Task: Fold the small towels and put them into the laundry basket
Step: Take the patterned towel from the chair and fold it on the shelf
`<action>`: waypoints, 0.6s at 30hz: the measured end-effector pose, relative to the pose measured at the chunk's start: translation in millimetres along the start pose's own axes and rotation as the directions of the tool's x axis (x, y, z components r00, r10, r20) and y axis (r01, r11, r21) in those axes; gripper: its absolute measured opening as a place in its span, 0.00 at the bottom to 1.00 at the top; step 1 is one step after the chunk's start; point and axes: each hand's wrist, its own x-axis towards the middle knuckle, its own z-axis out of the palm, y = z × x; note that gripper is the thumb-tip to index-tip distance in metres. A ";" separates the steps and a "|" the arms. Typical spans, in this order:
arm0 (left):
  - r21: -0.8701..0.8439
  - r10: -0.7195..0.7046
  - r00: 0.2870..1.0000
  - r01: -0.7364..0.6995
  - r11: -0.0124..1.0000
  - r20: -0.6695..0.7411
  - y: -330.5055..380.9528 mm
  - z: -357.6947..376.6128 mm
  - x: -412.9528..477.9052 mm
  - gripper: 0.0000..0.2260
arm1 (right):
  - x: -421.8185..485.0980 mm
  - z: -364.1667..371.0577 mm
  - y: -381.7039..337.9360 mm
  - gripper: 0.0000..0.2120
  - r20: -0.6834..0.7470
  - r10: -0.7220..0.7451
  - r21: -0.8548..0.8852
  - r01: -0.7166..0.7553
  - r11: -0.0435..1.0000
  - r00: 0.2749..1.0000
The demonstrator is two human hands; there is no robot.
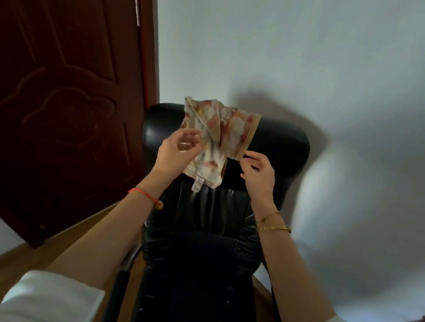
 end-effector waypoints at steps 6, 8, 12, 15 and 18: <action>0.435 0.351 0.916 -0.401 0.806 0.194 4.9 30.5 40.1 0.19 | 35.5 15.6 7.6 0.19 -0.143 0.045 0.015 -0.044 0.999 0.989; 0.457 0.361 0.898 -0.440 0.773 0.252 0.5 42.4 43.5 0.19 | 42.0 17.8 9.7 0.19 -0.168 0.074 0.019 -0.072 0.997 0.983; 0.488 0.357 0.891 -0.454 0.745 0.281 -11.9 57.4 44.8 0.20 | 53.7 19.1 6.7 0.12 -0.100 0.151 0.101 -0.141 0.985 0.983; 0.524 0.384 0.878 -0.478 0.705 0.284 -14.9 61.6 44.4 0.22 | 53.8 16.0 -3.2 0.06 0.033 0.147 0.228 -0.150 0.962 0.989; 0.492 0.427 0.874 -0.484 0.723 0.232 -8.0 65.5 42.7 0.16 | 49.5 8.9 -13.0 0.06 0.130 0.120 0.296 -0.154 0.943 0.984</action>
